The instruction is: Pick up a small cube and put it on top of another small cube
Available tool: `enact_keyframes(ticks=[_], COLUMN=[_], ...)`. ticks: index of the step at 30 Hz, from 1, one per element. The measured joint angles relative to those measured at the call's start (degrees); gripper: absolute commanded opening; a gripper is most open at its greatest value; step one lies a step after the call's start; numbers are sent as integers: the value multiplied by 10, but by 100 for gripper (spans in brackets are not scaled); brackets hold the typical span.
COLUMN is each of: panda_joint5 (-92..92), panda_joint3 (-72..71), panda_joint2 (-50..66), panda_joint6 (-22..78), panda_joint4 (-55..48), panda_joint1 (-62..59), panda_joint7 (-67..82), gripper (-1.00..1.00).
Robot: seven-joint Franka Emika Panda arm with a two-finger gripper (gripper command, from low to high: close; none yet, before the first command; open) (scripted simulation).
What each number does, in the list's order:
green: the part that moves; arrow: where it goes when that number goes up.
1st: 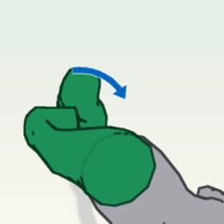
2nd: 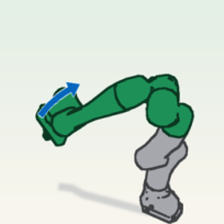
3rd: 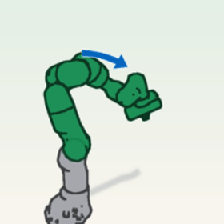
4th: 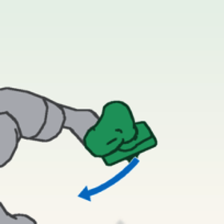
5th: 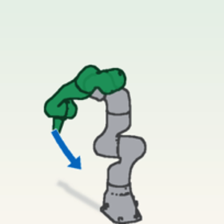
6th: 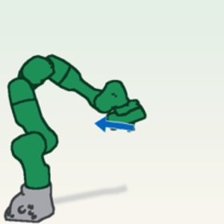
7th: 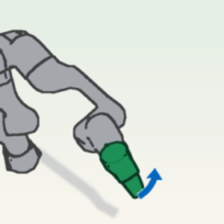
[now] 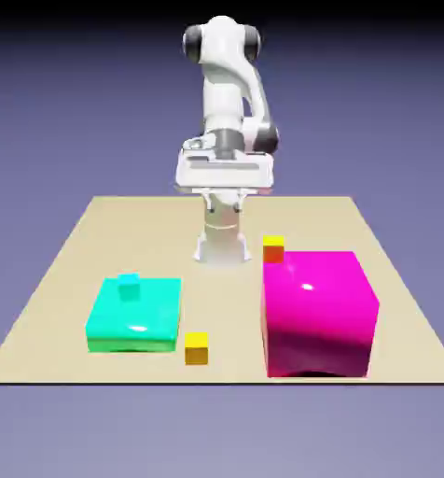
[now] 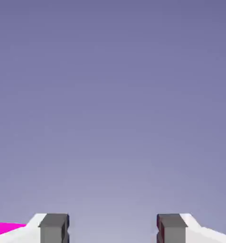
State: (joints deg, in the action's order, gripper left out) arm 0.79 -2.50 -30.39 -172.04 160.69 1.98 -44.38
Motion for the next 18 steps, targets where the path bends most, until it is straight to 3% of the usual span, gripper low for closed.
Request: enact_keyframes(ticks=[12, 18], panda_joint5=[-54, 39], panda_joint3=[-249, -313], panda_joint2=[123, 237], panda_joint6=[271, 279], panda_joint4=[-42, -44], panda_joint1=[189, 188], panda_joint7=[-17, -162], gripper=[0, 0])
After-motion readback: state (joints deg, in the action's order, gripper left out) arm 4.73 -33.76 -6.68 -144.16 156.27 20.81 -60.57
